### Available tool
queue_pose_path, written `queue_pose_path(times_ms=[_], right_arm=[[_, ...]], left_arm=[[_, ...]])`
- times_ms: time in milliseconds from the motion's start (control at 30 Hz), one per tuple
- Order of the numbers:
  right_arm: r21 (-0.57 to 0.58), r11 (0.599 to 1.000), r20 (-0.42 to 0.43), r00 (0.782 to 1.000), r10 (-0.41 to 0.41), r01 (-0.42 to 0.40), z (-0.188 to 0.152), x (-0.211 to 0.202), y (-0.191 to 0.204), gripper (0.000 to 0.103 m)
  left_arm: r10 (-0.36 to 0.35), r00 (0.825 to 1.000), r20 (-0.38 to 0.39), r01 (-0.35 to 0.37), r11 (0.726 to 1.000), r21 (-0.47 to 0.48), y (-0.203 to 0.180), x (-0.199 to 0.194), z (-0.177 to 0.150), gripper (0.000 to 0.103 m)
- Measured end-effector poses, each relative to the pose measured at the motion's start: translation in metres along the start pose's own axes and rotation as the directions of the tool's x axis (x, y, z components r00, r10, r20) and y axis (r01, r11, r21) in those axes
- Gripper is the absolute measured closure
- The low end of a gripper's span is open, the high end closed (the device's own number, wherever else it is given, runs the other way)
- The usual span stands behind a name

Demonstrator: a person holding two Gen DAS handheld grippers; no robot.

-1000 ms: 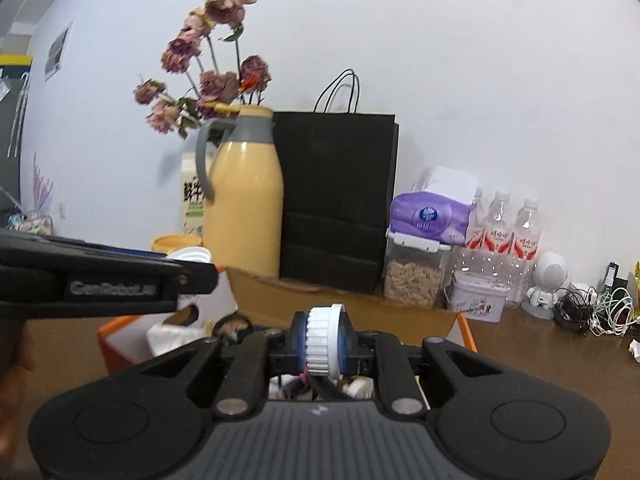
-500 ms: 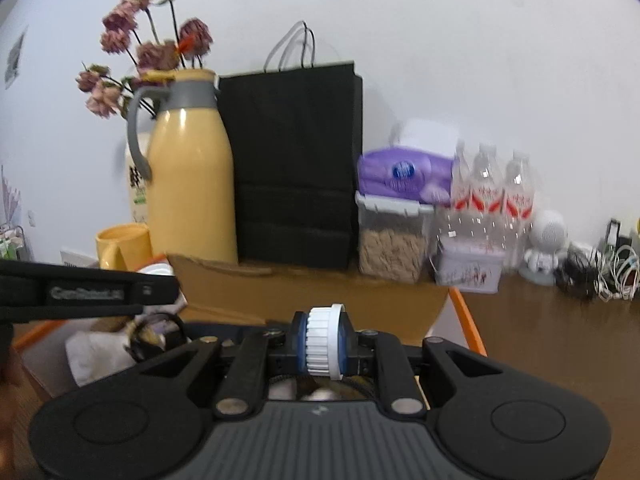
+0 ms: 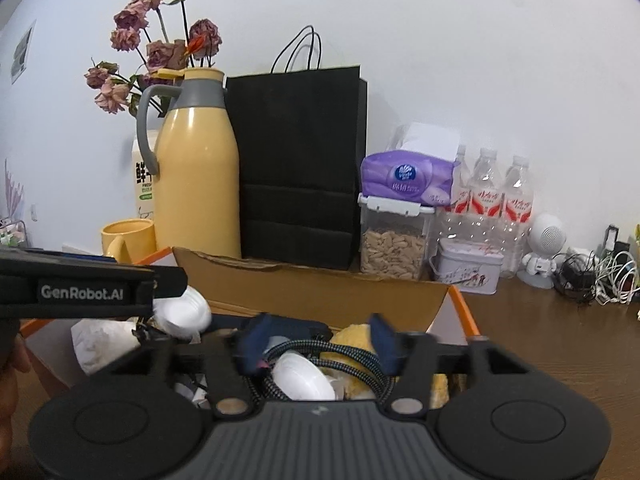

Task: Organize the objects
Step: 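Carry both white lids into the box and open both grippers, then withdraw both tools from the box toward the table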

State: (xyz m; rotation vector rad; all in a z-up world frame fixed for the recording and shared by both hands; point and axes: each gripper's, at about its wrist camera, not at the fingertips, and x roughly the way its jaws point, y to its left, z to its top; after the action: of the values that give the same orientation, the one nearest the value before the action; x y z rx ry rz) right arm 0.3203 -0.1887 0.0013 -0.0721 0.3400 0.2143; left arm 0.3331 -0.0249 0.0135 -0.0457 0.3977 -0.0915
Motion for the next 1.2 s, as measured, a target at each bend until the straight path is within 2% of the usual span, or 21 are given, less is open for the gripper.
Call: queue_pose_path(times_ms=[67, 133, 233, 633, 900, 1200], right_arm=[[0.003, 1.0, 0.009, 1.0, -0.002, 0.002, 0.0, -0.003, 0.0, 0.029], [0.002, 1.0, 0.016, 1.0, -0.012, 0.012, 0.0, -0.006, 0.0, 0.009], [0.0, 1.0, 0.009, 1.0, -0.018, 0.018, -0.001, -0.006, 0.0, 0.003], [0.02, 1.0, -0.013, 1.0, -0.017, 0.017, -0.003, -0.012, -0.002, 0.0], [0.02, 1.0, 0.006, 1.0, -0.017, 0.017, -0.002, -0.035, -0.007, 0.0], [0.008, 1.0, -0.024, 1.0, -0.019, 0.019, -0.015, -0.065, -0.009, 0.0]], left_arm=[[0.004, 1.0, 0.016, -0.004, 1.0, -0.008, 0.001, -0.003, 0.0, 0.007], [0.004, 1.0, 0.029, -0.004, 1.0, -0.012, 0.002, -0.005, 0.0, 0.0], [0.008, 0.999, 0.031, -0.008, 1.0, -0.017, 0.002, -0.006, -0.001, 0.0], [0.017, 0.999, 0.032, -0.016, 0.999, -0.037, 0.004, -0.01, -0.002, 0.0], [0.013, 0.996, 0.089, -0.009, 0.999, -0.043, 0.002, -0.041, 0.002, 0.0], [0.012, 0.998, 0.061, -0.011, 1.0, -0.015, 0.005, -0.074, -0.015, 0.0]])
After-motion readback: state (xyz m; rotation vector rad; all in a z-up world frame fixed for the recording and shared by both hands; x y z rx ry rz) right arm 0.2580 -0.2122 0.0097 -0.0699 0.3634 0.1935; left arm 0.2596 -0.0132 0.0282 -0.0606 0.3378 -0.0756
